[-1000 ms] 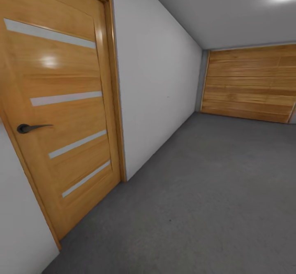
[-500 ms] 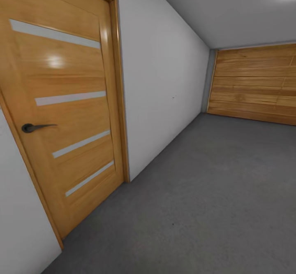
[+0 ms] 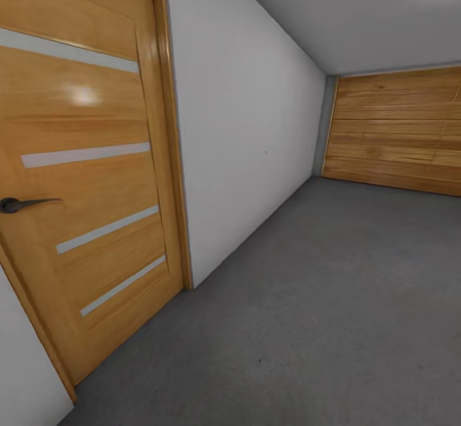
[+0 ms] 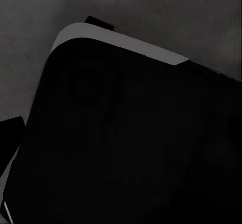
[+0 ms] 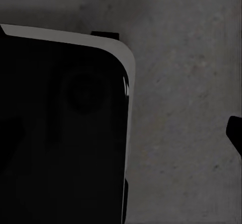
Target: Move the two storage containers from the living room to the garage. In the garage, place one container on the floor and stack the other container on top of it (either order is fine).
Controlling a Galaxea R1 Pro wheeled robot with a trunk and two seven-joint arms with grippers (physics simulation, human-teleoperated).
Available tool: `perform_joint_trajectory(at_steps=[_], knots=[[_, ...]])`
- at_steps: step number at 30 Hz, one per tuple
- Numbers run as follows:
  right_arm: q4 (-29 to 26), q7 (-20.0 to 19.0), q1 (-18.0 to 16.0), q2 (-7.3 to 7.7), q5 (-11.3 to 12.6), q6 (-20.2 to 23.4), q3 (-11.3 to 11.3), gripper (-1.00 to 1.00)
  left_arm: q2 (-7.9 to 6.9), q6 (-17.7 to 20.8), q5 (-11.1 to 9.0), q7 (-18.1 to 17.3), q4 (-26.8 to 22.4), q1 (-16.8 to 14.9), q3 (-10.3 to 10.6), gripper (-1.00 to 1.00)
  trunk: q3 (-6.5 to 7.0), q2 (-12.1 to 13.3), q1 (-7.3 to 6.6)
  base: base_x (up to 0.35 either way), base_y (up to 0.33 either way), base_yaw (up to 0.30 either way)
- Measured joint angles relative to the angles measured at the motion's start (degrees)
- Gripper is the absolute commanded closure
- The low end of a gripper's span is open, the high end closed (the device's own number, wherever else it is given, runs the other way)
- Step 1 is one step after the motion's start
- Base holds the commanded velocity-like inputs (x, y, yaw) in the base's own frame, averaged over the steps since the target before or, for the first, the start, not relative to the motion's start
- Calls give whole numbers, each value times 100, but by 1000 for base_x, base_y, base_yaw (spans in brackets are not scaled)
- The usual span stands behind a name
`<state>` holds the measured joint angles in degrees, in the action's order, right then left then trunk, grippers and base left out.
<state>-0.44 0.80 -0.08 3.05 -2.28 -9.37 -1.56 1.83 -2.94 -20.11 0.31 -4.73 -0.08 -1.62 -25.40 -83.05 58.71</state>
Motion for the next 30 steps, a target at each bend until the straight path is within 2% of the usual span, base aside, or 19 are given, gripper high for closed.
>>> perform_joint_trajectory(at_steps=[30], knots=[[-17, 0, 0, 32, -27, -8, -20, -100, 0, -1, 0, 1, -4, 0, -2, -100, 0, 0, 0, 187, -224, 262]])
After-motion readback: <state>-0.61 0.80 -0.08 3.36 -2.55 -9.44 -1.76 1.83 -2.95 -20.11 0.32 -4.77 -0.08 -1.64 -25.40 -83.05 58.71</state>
